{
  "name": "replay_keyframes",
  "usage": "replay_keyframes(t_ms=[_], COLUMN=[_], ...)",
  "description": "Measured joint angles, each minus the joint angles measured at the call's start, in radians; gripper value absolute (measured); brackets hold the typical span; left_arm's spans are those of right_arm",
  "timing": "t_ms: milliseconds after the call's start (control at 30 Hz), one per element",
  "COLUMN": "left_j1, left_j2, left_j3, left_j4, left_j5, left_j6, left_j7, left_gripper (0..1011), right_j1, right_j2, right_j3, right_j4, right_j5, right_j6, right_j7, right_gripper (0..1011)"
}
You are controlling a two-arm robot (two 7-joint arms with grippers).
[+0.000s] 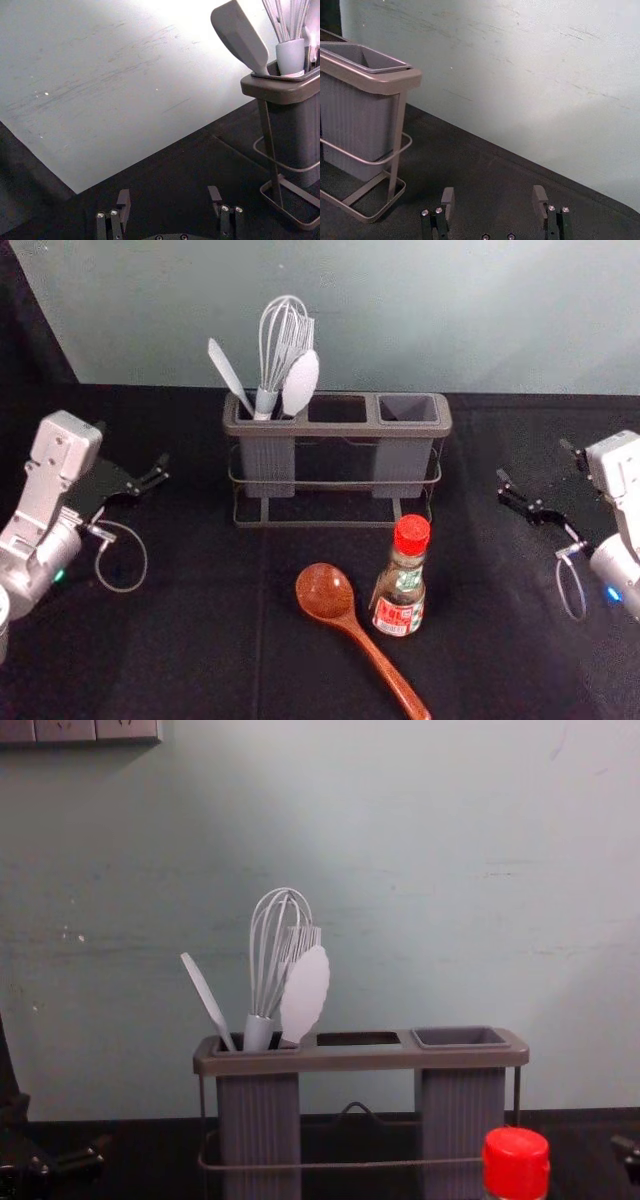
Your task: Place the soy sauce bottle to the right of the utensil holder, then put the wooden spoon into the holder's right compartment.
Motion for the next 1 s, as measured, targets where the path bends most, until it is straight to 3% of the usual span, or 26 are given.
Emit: replay_keyframes(t_ms=[333, 667, 1000], left_j1=[0.0, 0.0, 0.0], left_j2=[0.0, 0.0, 0.0], left_j3=[0.0, 0.0, 0.0], left_j4=[0.0, 0.0, 0.0], left_j5=[0.0, 0.0, 0.0], left_j6=[0.0, 0.0, 0.0], left_j7=[0.0, 0.0, 0.0], left_gripper=[1011, 1011, 1011], right_j1=[-0.06, -0.178, -0.275], right_j2=[0.02, 0.074, 0.098], right_j3=[0.028, 0.075, 0.111], right_j4=[-0.052, -0.182, -0.287], right_j5=[-0.001, 0.029, 0.047], right_j6=[-0.016, -0.04, -0.028], right_j7=[0.038, 0.092, 0.107], right_gripper=[1003, 1003, 1003])
